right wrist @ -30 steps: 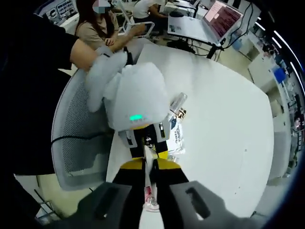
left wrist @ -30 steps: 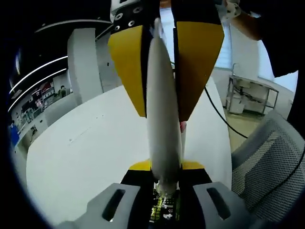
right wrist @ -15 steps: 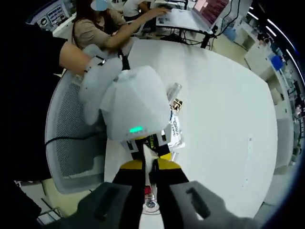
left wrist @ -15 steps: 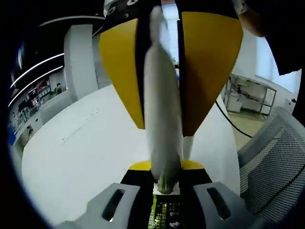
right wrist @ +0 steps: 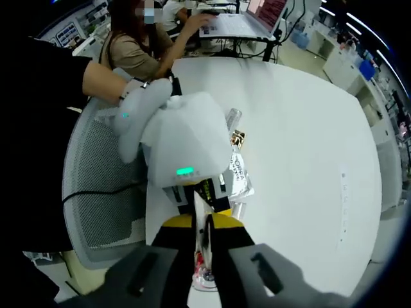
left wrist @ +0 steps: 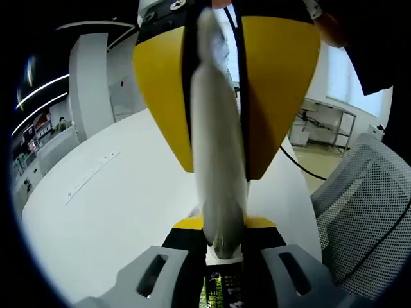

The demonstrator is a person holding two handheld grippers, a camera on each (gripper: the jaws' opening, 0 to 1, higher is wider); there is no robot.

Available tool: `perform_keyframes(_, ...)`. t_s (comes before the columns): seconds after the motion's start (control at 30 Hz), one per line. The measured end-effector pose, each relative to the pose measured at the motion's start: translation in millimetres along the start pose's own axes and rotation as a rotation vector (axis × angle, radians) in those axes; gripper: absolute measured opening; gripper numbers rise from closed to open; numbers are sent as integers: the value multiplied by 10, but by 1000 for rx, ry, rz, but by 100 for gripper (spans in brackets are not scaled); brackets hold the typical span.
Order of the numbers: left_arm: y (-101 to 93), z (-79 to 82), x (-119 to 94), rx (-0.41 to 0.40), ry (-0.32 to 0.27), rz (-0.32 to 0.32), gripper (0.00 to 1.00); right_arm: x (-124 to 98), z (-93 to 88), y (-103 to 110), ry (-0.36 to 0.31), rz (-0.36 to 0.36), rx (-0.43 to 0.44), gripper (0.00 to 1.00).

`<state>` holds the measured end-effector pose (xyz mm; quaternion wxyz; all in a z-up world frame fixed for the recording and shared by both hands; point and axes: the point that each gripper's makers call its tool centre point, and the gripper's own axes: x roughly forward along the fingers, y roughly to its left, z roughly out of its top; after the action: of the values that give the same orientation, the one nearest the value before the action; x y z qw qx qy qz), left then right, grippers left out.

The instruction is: Arrange the skincare products in the storage area until every visible bottle or jar stands upright without overlapping.

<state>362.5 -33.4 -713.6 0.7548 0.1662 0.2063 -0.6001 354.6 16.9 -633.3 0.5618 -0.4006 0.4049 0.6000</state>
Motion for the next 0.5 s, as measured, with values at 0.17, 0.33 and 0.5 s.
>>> perform_keyframes(0.17,-10,-30,4,23,25,-29,15,-67,-6,-11,-27,3,3,6)
perform_keyframes(0.33,-10,-17,33,35,35,-49,15,-152,-8,-14,-3,-13,-50,4)
perform_keyframes(0.5,30,3,45,55,19,-44,18,-148,-42,-67,26,-27,-49,3)
